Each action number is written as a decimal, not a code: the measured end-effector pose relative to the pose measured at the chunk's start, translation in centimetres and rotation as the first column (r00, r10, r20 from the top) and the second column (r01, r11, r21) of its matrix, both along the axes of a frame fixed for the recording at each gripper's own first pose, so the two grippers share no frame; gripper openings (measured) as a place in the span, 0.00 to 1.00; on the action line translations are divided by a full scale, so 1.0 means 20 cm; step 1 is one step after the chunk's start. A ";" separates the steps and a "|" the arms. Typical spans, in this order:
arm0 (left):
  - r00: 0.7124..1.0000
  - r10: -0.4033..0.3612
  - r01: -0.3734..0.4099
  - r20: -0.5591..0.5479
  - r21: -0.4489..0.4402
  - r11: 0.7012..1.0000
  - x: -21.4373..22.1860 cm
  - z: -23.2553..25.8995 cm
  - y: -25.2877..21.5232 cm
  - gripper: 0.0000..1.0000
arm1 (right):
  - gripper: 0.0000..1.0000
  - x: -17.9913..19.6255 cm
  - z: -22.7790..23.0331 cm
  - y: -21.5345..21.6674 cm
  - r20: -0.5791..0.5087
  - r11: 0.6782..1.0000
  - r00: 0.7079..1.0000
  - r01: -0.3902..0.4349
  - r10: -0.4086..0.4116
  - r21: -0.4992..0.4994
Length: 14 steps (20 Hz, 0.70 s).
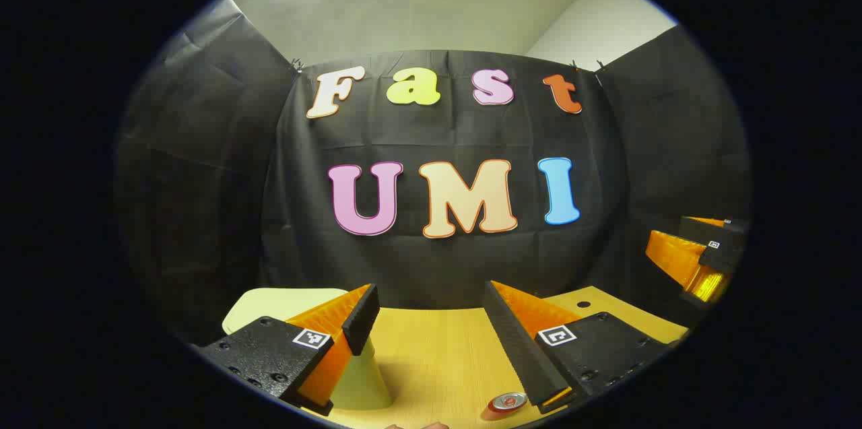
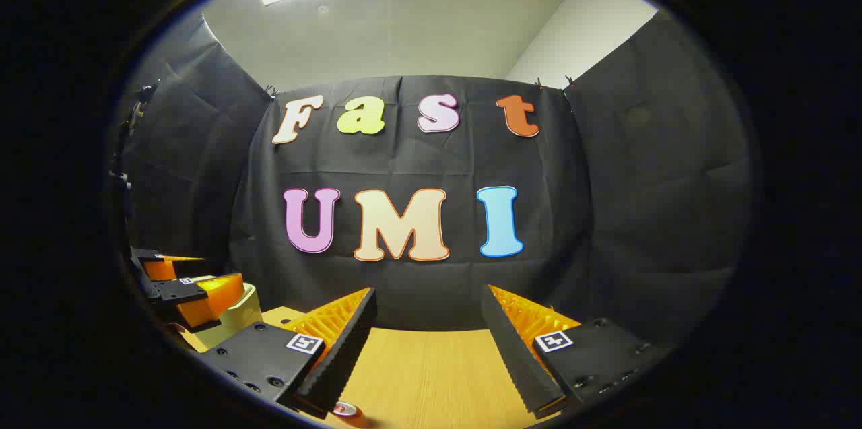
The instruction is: Press the lid of the desktop garbage bin to open it, pick up the crumpled paper on the desktop and throw it into the bin, then pick up the pop can on the desktop and drop it into the bin, and finally close the garbage bin lid.
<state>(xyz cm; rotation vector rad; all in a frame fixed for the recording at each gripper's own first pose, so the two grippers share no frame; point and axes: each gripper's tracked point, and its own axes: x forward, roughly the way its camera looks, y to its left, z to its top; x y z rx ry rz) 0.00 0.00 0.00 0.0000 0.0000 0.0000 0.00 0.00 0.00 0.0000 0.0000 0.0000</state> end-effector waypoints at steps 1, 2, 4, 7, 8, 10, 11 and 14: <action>1.000 0.002 -0.002 -0.004 0.000 1.000 -0.01 -0.01 0.00 0.95 | 0.98 0.00 0.00 0.00 -0.006 1.000 1.000 -0.004 0.004 -0.004; 1.000 0.008 -0.008 -0.005 -0.004 1.000 -0.02 -0.01 0.00 0.95 | 0.98 0.00 -0.01 0.00 -0.009 1.000 1.000 -0.009 0.009 -0.007; 1.000 0.021 -0.021 -0.006 -0.010 1.000 -0.03 -0.01 0.02 0.95 | 1.00 0.00 0.00 -0.01 -0.008 1.000 1.000 -0.007 0.007 -0.014; 0.999 0.034 -0.034 -0.014 -0.010 0.999 -0.03 -0.03 0.04 0.95 | 0.98 0.01 -0.01 -0.01 -0.021 1.000 1.000 -0.008 0.008 -0.010; 0.999 0.038 -0.038 -0.014 -0.008 0.999 -0.03 -0.02 0.05 0.96 | 0.98 0.01 -0.03 -0.02 -0.023 1.000 1.000 -0.009 0.009 -0.013; 0.999 0.041 -0.042 -0.016 -0.005 0.999 -0.03 -0.03 0.06 0.96 | 0.98 0.01 -0.03 -0.02 -0.026 1.000 1.000 -0.010 0.009 -0.022; 0.999 0.042 -0.042 -0.016 -0.005 0.999 -0.03 -0.03 0.06 0.96 | 0.98 0.01 -0.03 -0.02 -0.026 1.000 1.000 -0.012 0.011 -0.026; 0.999 0.044 -0.044 -0.019 0.004 0.999 -0.02 -0.02 0.07 0.96 | 0.98 0.02 -0.04 -0.03 -0.029 1.000 1.000 -0.010 0.009 -0.029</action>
